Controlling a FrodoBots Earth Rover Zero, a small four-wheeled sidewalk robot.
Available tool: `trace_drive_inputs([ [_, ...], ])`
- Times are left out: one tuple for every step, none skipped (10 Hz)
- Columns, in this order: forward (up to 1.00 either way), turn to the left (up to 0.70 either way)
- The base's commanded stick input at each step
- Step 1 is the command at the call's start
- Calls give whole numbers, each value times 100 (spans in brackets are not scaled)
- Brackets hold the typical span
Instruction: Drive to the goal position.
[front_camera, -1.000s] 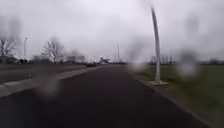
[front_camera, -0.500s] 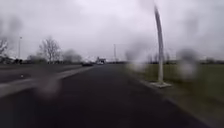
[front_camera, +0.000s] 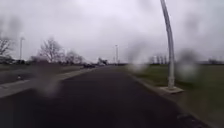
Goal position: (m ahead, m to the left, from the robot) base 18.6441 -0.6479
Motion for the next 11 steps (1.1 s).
trace_drive_inputs([
  [100, 0],
  [100, 0],
  [100, 0],
  [100, 0],
  [100, 0],
  [100, 0],
  [100, 0],
  [100, 0],
  [100, 0],
  [100, 0],
  [100, 0],
])
